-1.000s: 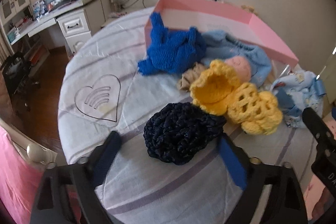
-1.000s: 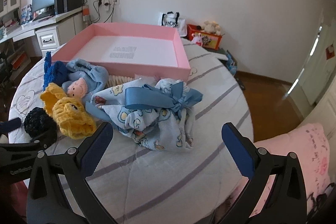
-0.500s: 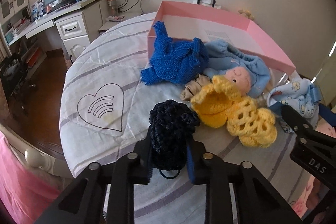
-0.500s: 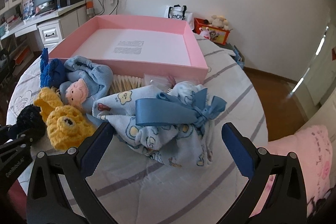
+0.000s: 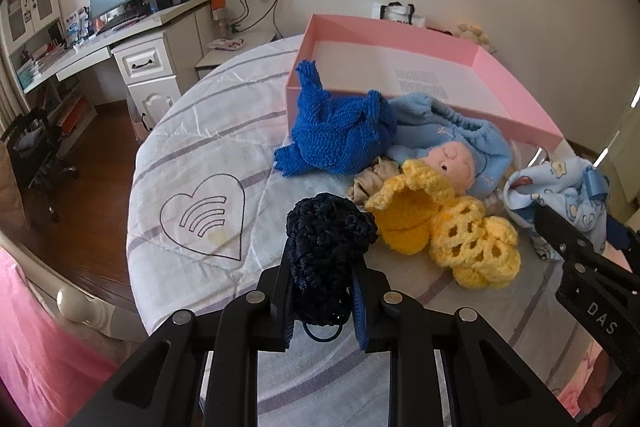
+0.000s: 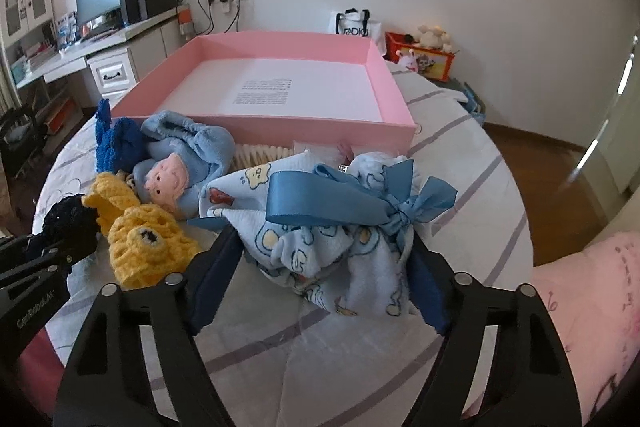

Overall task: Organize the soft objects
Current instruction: 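Close left tool on the navy hat while right tool grasps the ribbon-tied bundle, then lift the navy hat with left tool while right tool lifts the bundle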

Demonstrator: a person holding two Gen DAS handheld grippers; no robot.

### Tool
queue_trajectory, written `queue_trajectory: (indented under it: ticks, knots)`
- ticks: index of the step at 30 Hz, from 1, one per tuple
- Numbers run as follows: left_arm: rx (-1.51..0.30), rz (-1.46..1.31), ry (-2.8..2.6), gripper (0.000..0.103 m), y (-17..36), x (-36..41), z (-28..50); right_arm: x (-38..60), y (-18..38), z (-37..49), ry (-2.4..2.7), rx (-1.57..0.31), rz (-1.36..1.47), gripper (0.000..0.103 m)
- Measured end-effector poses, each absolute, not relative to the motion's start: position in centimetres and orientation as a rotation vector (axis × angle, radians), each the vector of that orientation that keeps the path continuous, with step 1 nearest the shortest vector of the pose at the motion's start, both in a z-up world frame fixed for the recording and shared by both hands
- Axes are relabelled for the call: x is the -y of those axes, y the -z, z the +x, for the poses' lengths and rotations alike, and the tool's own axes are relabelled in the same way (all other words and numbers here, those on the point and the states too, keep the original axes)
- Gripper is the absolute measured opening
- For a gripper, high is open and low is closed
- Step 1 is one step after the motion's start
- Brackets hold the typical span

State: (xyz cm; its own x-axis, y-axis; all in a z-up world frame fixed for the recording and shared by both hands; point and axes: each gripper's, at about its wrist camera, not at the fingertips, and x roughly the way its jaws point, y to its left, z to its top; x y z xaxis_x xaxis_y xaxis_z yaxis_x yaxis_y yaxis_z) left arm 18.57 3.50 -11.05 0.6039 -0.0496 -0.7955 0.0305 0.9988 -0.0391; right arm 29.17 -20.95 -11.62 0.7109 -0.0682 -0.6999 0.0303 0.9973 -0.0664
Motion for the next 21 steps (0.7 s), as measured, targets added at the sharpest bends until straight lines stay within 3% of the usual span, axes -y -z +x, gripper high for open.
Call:
queue_trajectory:
  ticks: [21]
  knots:
    - [-0.682,-0.003,0.049,0.020,3.4,-1.7,12.4,21.5,4.4,22.3,0.013,-0.528,-0.012,0.071]
